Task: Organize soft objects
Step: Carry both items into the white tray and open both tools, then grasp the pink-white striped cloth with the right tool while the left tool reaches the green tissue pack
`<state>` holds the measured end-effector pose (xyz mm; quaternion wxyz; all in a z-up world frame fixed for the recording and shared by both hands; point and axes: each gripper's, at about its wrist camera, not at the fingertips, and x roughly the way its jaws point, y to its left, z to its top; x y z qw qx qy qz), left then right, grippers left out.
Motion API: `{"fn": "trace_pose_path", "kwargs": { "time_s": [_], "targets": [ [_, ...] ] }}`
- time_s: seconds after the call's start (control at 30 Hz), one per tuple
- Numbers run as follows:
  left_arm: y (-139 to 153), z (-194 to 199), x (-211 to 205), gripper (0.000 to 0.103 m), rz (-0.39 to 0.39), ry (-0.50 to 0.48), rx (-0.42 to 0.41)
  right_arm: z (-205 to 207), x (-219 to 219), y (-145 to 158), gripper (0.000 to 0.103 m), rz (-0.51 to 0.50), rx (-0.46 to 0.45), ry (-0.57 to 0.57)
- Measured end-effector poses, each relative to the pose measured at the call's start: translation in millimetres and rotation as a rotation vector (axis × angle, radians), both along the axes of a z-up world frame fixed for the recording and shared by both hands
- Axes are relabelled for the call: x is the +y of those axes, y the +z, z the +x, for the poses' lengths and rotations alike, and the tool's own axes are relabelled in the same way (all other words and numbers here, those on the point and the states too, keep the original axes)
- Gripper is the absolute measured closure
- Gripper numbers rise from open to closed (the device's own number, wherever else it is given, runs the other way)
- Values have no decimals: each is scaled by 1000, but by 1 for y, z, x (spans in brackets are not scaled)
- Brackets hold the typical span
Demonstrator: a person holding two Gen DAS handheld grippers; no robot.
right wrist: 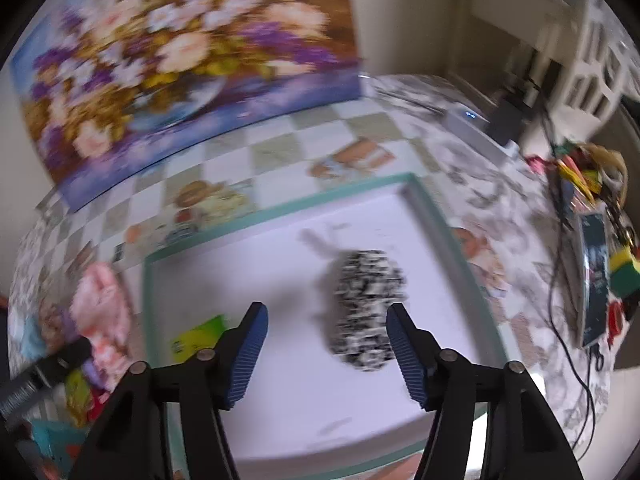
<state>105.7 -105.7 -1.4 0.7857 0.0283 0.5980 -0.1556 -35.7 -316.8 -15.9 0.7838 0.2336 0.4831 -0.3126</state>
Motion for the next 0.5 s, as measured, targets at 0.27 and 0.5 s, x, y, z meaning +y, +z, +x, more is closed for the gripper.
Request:
{"fn": "trace_pose_path", "kwargs": {
  "time_s": [0.27,0.5],
  "targets": [
    [10,30,114,12,-42,277,-5,37,72,4,27,17,-66,206],
    [-7,42,160,12,-65,375,58,66,135,-3,27,81,-125,391]
  ]
}}
